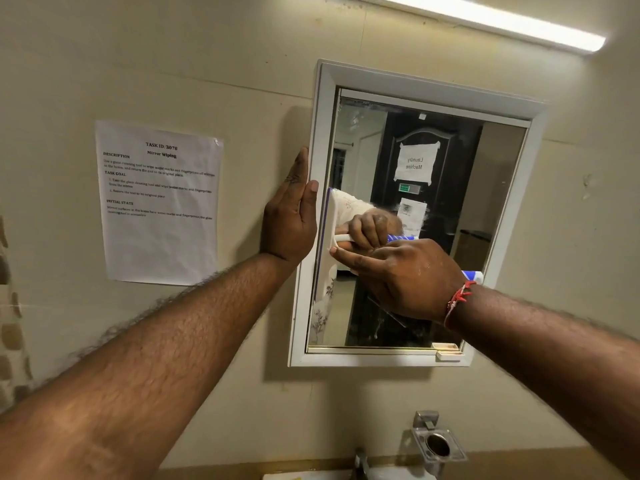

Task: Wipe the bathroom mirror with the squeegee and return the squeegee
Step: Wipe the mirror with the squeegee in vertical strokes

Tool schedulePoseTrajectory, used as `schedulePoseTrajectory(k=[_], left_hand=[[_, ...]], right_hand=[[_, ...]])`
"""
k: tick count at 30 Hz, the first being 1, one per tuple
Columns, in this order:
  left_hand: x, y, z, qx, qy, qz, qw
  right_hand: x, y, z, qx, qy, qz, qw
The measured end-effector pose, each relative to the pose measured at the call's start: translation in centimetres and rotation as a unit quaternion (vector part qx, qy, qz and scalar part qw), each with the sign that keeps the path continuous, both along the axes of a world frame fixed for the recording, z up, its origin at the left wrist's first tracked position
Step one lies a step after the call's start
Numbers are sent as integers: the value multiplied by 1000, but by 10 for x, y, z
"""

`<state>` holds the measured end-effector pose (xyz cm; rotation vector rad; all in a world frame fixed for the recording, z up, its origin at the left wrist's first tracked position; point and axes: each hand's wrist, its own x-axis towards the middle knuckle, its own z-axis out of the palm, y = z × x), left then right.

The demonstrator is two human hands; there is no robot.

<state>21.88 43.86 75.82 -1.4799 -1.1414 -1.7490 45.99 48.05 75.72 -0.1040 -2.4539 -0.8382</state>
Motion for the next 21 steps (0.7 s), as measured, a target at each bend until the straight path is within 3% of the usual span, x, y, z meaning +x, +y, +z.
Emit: schedulePoseTrajectory(k=[21], left_hand=[[4,-5,1,-6,-6,8,1000]], right_hand=[[26,17,3,-17,13,1,1000]])
